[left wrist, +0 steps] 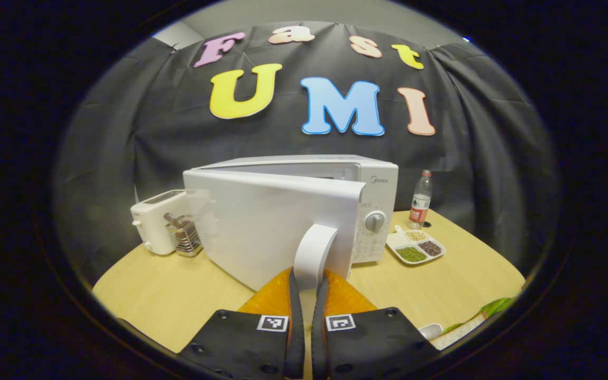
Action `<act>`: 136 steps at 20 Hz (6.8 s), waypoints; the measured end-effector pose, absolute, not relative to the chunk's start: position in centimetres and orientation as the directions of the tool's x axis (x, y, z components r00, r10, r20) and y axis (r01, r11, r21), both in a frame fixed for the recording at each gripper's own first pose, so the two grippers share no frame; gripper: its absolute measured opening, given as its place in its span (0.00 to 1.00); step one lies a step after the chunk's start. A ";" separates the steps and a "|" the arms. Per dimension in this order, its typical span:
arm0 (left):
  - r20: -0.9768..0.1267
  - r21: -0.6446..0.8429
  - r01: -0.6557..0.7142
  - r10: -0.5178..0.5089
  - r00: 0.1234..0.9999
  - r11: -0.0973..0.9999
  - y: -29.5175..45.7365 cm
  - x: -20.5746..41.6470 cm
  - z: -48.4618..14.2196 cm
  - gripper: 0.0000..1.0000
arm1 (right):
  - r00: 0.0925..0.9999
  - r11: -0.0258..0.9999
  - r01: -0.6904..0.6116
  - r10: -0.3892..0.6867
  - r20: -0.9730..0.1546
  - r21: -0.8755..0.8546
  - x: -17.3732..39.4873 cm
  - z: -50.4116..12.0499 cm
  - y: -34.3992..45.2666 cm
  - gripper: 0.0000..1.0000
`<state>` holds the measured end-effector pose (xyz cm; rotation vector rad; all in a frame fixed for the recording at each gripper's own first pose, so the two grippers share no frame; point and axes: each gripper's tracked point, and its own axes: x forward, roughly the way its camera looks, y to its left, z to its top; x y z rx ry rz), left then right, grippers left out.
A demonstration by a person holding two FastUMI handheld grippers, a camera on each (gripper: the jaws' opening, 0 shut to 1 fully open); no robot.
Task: Open the microwave oven with the left hand, put the food in, and close the microwave oven.
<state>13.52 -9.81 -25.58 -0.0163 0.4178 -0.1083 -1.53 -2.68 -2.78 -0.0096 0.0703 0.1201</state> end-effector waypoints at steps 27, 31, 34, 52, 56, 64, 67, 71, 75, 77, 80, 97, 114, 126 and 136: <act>-0.406 -0.088 0.273 -0.284 0.869 0.958 7.6 5.5 -25.8 0.12 | 0.993 0.996 -0.085 0.085 -0.077 0.001 -3.2 -2.2 16.4 0.97; -0.394 -0.080 0.246 -0.258 0.882 0.966 11.5 5.3 -26.0 0.13 | 0.994 0.997 -0.080 0.079 -0.074 -0.007 -2.8 -1.9 18.4 0.97; -0.391 -0.072 0.209 -0.221 0.894 0.975 14.3 5.7 -26.0 0.13 | 0.993 0.996 -0.093 0.092 -0.071 -0.017 -2.4 -1.8 19.6 0.96; -0.311 -0.049 -0.050 0.033 0.950 0.998 18.8 0.2 -19.5 0.70 | 0.967 0.978 -0.207 0.210 -0.147 0.039 -0.1 -3.3 15.8 0.96; -0.184 0.019 -0.115 0.117 0.976 0.993 17.8 -1.5 -13.0 0.98 | 0.935 0.967 -0.230 0.251 -0.249 0.111 0.7 -6.2 13.2 0.96; -0.015 0.034 -0.156 0.157 0.988 0.987 12.6 -3.7 -3.8 0.98 | 0.771 0.942 -0.183 0.314 -0.554 0.280 0.4 -16.8 8.6 0.98; 0.020 0.041 -0.169 0.168 0.986 0.985 11.3 -4.7 -2.0 0.99 | 0.693 0.929 -0.167 0.349 -0.631 0.330 -0.4 -20.0 8.3 0.99; 0.075 0.058 -0.185 0.180 0.981 0.981 9.7 -5.5 0.8 0.98 | 0.567 0.913 -0.134 0.390 -0.725 0.386 -2.4 -24.0 7.8 0.99; 0.106 0.067 -0.199 0.191 0.976 0.978 8.4 -6.3 2.0 0.98 | 0.452 0.886 -0.080 0.440 -0.776 0.456 -4.0 -26.7 8.0 0.99; 0.105 0.065 -0.213 0.206 0.973 0.975 8.2 -6.7 1.9 0.99 | 0.400 0.868 -0.044 0.469 -0.788 0.495 -4.7 -27.9 8.2 0.99; 0.091 0.057 -0.233 0.227 0.970 0.971 7.6 -7.4 1.4 0.96 | 0.313 0.830 0.016 0.525 -0.791 0.557 -6.1 -29.2 9.0 0.99; 0.091 0.045 -0.242 0.238 0.967 0.969 10.1 -3.8 0.8 0.99 | 0.365 0.789 0.013 0.568 -0.738 0.614 -3.7 -24.3 11.0 0.34; 0.110 0.013 -0.224 0.221 0.969 0.975 22.3 2.7 -0.5 0.99 | 0.610 0.743 0.023 0.520 -0.598 0.669 6.0 -19.0 25.0 0.34; 0.062 0.046 -0.257 0.254 0.965 0.965 30.4 5.6 -3.2 0.99 | 0.745 0.721 0.088 0.410 -0.526 0.687 14.8 -20.9 32.2 0.34; 0.027 0.076 -0.276 0.275 0.961 0.958 33.1 6.8 -3.8 0.96 | 0.848 0.686 0.133 0.296 -0.441 0.716 23.0 -22.4 35.9 0.34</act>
